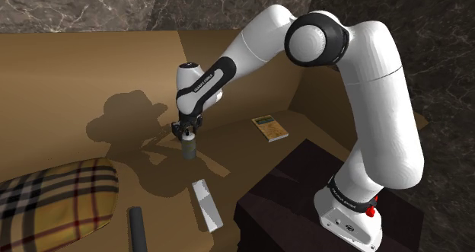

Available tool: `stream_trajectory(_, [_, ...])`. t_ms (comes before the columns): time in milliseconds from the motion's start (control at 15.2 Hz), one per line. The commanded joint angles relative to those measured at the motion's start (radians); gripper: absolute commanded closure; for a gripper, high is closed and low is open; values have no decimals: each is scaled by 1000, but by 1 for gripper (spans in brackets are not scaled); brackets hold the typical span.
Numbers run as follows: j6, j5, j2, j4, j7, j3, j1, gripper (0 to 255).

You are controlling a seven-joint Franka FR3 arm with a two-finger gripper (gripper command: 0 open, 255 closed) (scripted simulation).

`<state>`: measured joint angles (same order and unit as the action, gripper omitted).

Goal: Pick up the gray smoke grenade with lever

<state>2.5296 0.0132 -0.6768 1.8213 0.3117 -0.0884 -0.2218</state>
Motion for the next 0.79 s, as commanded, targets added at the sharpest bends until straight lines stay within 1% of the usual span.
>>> stream_trajectory(0, [-16,1,21,4,0,-1,1,255])
stream_trajectory(726, [-107,6,123,15,2,-6,6,255])
